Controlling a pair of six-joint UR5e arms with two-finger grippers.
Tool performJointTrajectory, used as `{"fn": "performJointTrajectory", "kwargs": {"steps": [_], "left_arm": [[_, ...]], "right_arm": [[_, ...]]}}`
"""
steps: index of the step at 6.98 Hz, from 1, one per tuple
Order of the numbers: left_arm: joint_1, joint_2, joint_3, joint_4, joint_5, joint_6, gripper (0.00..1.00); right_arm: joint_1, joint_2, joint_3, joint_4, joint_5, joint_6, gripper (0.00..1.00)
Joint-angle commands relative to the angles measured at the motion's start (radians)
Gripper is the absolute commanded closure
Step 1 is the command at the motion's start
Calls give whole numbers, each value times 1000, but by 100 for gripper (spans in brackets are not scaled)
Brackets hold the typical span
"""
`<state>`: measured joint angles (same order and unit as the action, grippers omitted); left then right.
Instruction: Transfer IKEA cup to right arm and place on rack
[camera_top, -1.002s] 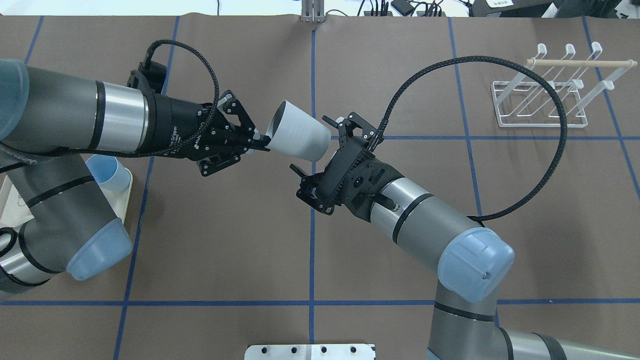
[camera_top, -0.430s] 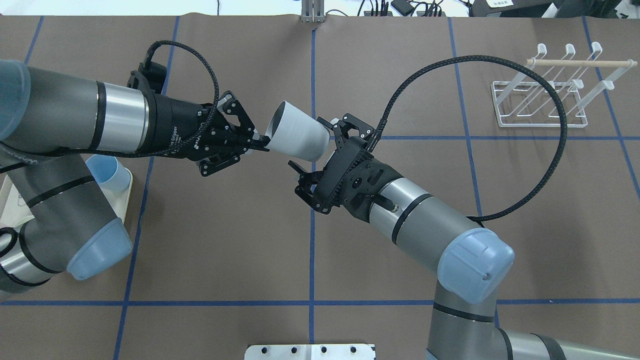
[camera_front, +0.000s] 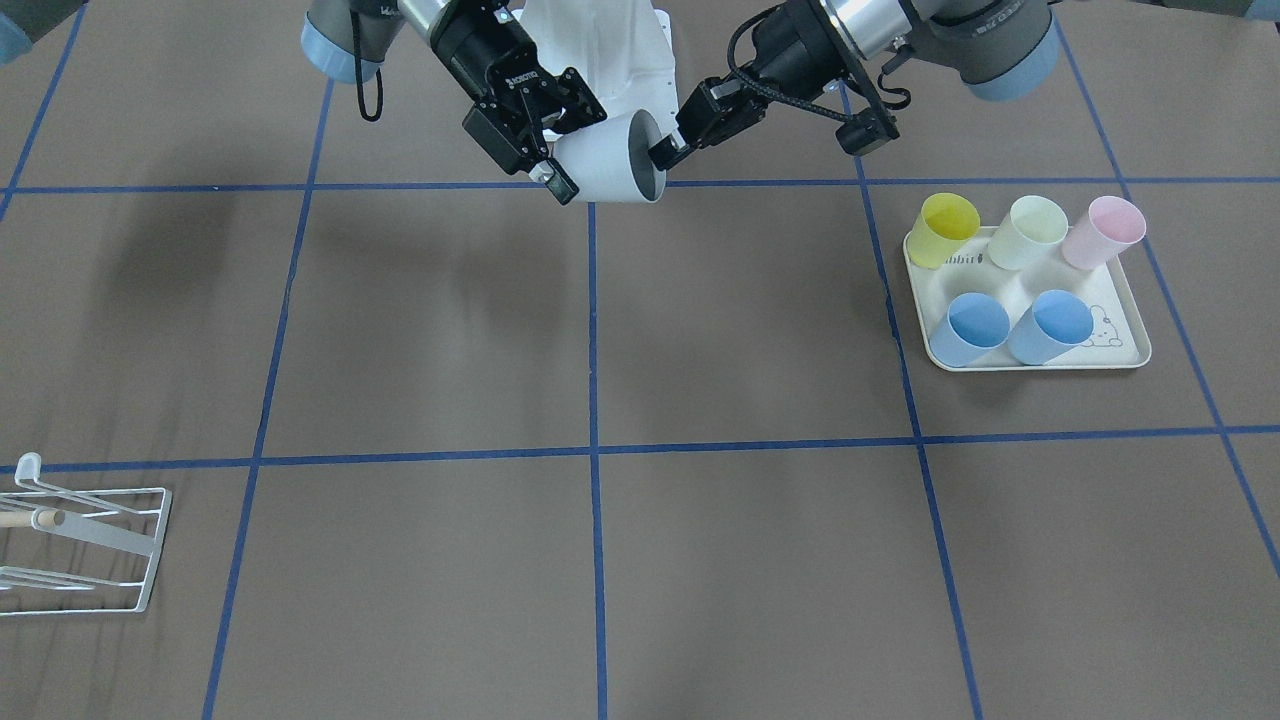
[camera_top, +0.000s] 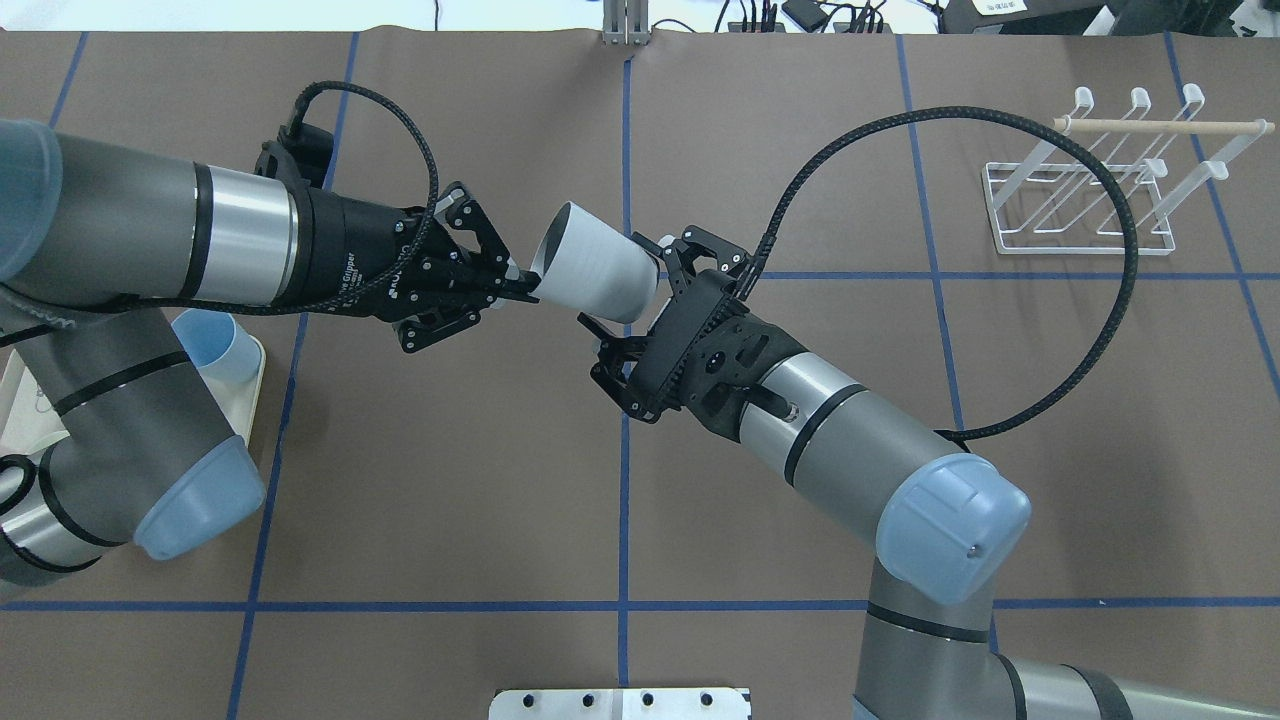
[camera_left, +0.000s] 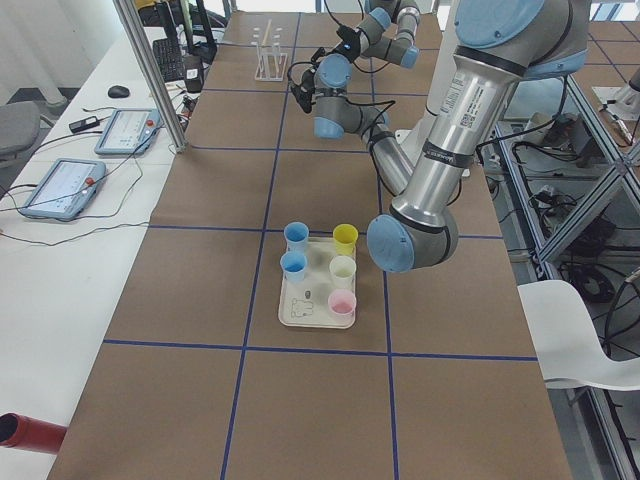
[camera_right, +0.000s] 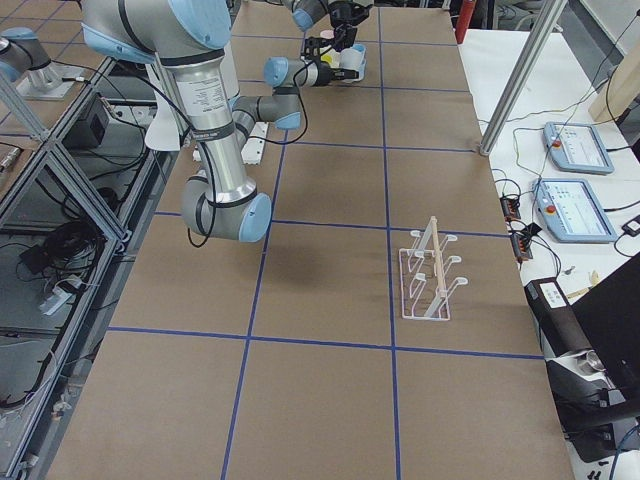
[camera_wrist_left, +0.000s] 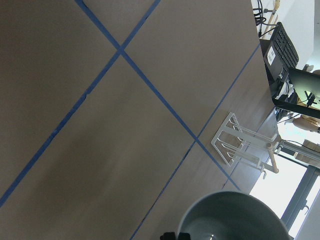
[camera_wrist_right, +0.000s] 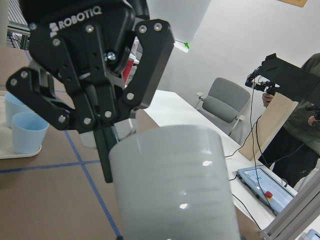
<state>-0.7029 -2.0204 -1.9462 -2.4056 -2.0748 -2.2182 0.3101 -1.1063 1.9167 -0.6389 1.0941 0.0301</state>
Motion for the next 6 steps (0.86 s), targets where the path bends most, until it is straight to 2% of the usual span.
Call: {"fn": "performJointTrajectory", "kwargs": {"steps": [1,2,3,5,6], "left_arm": [[0,-1,0,-1,-2,23,63],[-1,-1,-2,-1,-5,67,30],[-6,-3,-8,-1,-8,72,0],[-42,-3,-13,0,-28,141,0],[-99,17,-13,0,-87,199,0]], "right_arm": [[4,2,1,1,-11,-1,42],[6,0,1,1,-11,-1,44],[6,0,1,1,-11,-1,45],[9,-6,1,1,-11,1,52],[9,-9,10,2,-11,13,54]]}}
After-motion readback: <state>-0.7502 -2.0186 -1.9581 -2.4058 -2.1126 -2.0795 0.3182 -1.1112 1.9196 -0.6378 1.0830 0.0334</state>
